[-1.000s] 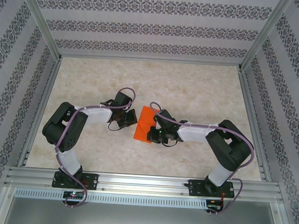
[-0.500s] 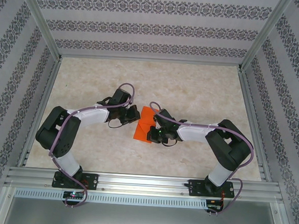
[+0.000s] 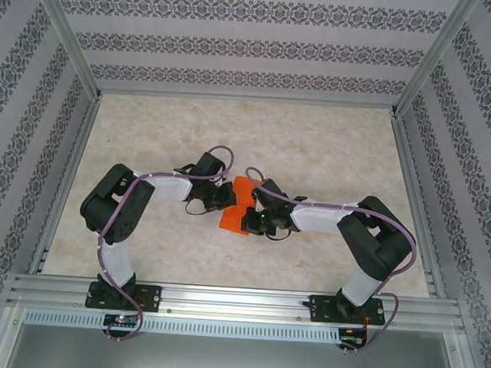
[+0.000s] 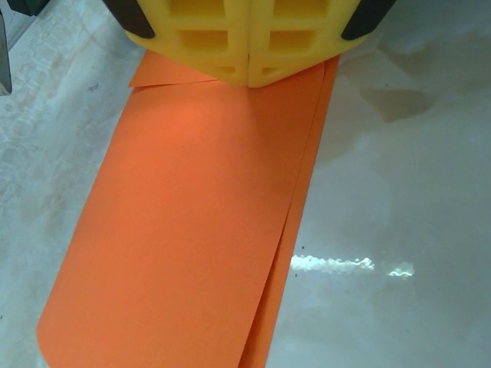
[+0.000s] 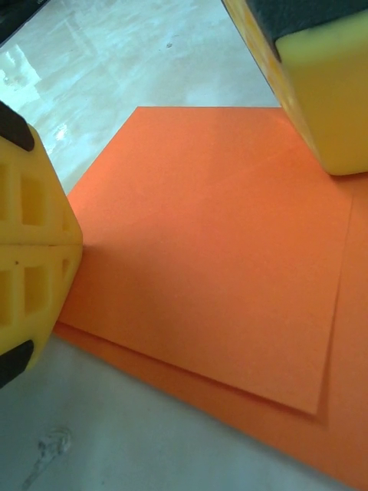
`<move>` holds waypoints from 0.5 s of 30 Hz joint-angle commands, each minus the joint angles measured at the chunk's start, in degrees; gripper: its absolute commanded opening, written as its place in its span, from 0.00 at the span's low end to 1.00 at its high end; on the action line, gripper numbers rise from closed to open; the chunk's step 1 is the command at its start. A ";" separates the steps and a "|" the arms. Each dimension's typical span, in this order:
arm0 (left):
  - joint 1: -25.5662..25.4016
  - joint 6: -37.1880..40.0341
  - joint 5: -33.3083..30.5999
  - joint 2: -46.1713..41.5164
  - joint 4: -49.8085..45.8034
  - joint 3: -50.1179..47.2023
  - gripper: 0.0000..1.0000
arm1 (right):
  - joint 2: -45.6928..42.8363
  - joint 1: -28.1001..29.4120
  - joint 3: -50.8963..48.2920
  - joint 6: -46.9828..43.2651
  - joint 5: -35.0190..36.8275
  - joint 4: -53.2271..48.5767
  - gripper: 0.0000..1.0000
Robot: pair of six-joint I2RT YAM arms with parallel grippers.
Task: Fold a paper plane with a square sheet of paper (pick it up from the middle)
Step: Fold the triangle a second time at the center of the table.
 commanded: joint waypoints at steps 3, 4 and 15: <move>-0.27 2.70 -3.17 2.49 -2.10 -0.87 0.01 | -3.40 0.57 3.99 -1.85 -3.63 -1.04 0.07; -0.29 2.71 -3.21 2.40 -1.99 -0.98 0.01 | -3.58 0.53 4.84 -1.77 -3.62 -0.86 0.07; -0.26 3.31 -3.56 2.25 -3.37 -0.11 0.00 | 4.99 -0.50 6.52 0.17 -1.33 0.43 0.07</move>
